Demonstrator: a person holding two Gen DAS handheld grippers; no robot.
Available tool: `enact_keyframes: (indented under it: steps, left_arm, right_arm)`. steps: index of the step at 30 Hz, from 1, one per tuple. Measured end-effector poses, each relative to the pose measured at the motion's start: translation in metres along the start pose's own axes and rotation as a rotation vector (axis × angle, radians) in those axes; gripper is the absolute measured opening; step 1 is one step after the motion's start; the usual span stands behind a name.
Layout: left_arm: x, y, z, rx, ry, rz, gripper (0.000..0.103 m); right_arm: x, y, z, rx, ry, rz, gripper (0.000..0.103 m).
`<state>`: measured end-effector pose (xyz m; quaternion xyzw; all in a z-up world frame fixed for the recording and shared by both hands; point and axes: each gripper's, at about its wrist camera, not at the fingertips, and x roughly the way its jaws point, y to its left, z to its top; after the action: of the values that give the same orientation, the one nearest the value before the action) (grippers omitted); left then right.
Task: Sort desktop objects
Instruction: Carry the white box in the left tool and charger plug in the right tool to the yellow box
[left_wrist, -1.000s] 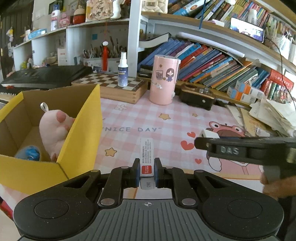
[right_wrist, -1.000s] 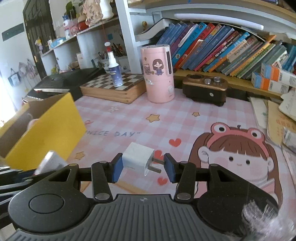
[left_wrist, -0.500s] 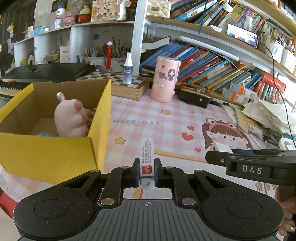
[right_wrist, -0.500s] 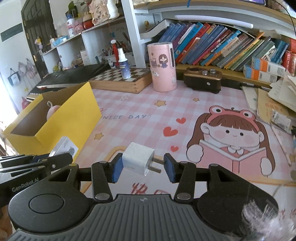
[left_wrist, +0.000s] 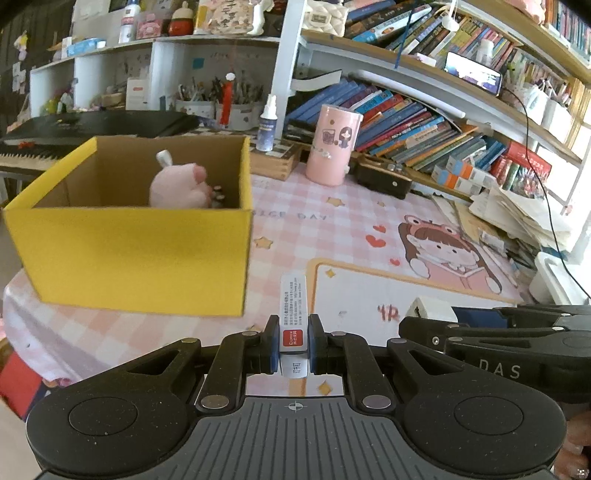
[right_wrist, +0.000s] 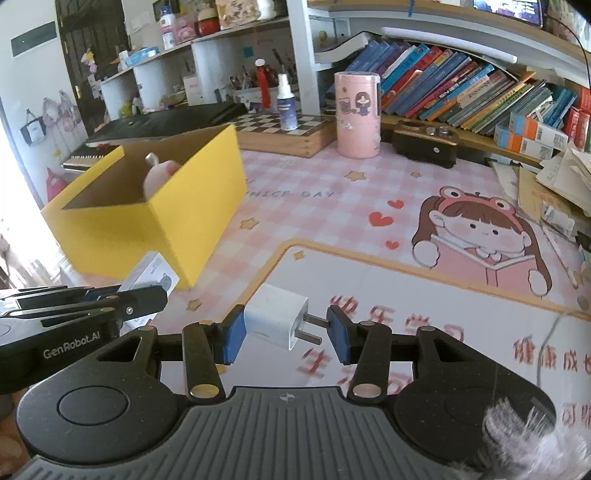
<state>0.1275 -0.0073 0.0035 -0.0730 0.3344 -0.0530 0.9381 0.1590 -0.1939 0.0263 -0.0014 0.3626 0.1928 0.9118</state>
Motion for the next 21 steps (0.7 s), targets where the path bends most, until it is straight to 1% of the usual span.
enact_keyframes:
  steps: [4,11,21]
  left_arm:
    - [-0.015,0.013,-0.010,-0.005,0.008,0.005,0.013]
    - [-0.039,0.035,-0.028,-0.008,0.025,0.021,0.013]
    - [-0.072,0.072,-0.048,-0.040,0.018,0.086,0.013]
  right_arm:
    - [-0.008,0.017,-0.011,0.008,0.008,0.003,0.045]
    - [-0.017,0.051,-0.030,0.002,0.027,0.033,0.045]
    - [-0.022,0.098,-0.050,-0.025,0.043,0.099,0.045]
